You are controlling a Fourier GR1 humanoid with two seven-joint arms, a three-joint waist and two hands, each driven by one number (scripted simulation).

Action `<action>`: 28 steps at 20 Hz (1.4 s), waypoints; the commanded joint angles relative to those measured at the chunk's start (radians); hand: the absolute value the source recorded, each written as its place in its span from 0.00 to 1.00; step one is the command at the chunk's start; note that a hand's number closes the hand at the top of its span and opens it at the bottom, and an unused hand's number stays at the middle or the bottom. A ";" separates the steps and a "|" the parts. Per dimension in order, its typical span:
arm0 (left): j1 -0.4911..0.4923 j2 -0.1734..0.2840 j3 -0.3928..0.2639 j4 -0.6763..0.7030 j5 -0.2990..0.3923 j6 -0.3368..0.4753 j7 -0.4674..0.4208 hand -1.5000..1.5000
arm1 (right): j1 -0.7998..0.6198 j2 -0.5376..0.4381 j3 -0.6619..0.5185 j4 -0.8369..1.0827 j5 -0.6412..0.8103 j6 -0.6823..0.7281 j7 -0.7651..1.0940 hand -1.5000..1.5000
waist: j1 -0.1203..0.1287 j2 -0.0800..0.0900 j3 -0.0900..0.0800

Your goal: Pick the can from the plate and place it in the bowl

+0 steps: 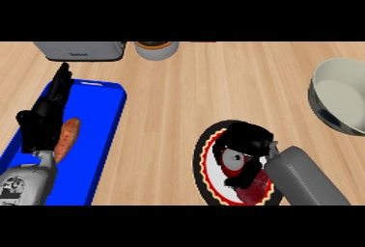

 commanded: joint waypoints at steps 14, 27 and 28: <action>0.023 -0.016 0.039 -0.020 -0.026 -0.015 0.009 0.50 | 0.046 0.284 -0.287 0.033 0.097 -0.227 0.598 1.00 | -0.024 -0.001 0.000; 0.019 -0.012 0.031 -0.011 -0.012 -0.053 -0.001 0.50 | -0.139 0.291 -0.120 -0.295 0.063 -0.806 1.317 1.00 | 0.004 -0.004 0.002; 0.018 -0.008 0.030 -0.041 -0.029 -0.038 0.029 0.50 | -0.141 0.291 -0.125 -0.340 0.107 -0.791 1.381 1.00 | -0.003 -0.007 0.002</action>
